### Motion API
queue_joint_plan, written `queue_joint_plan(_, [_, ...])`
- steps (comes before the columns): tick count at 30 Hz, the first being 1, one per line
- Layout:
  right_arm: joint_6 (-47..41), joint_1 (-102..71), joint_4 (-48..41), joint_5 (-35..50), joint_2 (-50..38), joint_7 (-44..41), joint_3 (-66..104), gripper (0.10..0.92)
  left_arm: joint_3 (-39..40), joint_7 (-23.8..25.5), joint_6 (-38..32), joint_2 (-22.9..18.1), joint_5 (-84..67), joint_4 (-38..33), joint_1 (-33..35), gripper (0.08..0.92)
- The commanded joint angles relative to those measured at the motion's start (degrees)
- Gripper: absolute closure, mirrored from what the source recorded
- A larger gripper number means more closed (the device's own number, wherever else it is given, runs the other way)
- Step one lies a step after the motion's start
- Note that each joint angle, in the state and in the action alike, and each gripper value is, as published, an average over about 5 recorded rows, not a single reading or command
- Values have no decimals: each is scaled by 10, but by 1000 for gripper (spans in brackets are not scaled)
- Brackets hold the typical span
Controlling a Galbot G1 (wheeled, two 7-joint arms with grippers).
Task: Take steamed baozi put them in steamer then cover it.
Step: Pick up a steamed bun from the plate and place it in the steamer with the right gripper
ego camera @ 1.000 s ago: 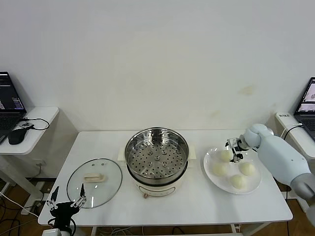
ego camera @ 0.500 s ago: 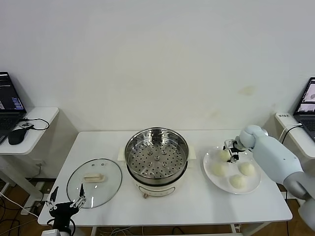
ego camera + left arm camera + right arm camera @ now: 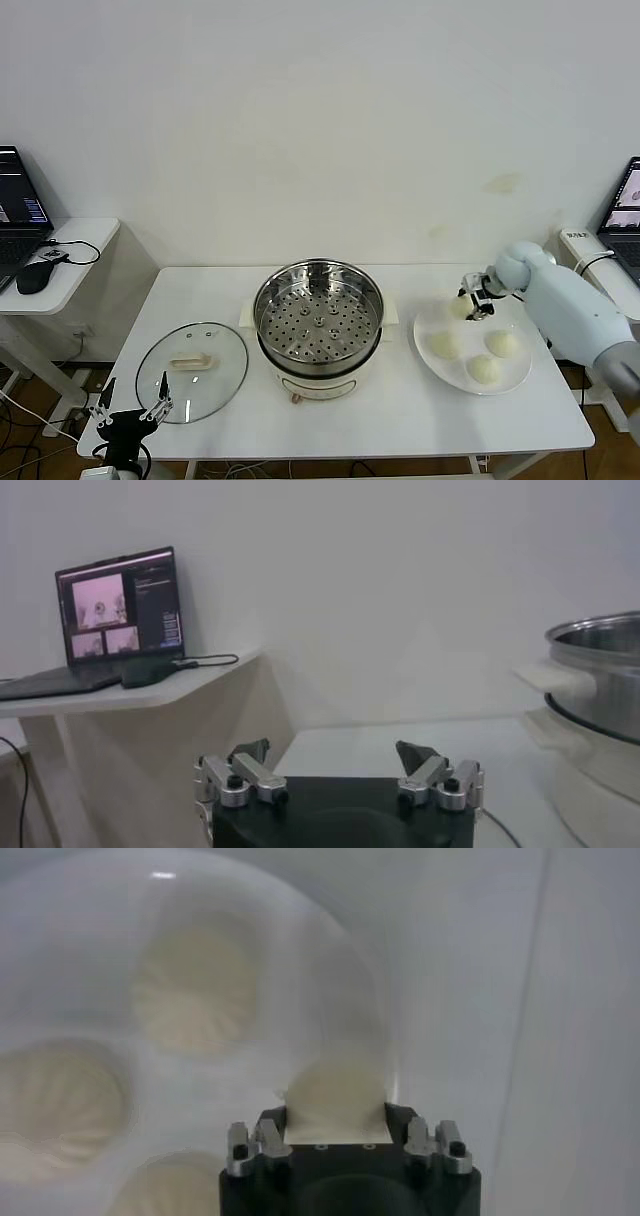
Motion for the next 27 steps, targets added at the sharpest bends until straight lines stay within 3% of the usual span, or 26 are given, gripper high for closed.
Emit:
queue_joint_plan(1, [-12,72,95,96,-57,-8,-55,406,1,2,-2,1,-17,0,0,177])
queue_joint_plan(6, [-20,187,148,175,-58,-10,-140,400,7,12,-13,4,-30,-3,0,177])
queue_joint_plan(13, [-6,309,161,251,23,2,-249,397,9,15,-18,7,-29,-7,-2,177])
queue_joint_plan(22, [22,331,187,282,157,35,-318,397,-6,20,-21,10,-35,-13,7,177])
queue_joint_plan(27, [58,308,175,259,226,38,-344,397,-3,20,-24,4,-31,-19,6,177])
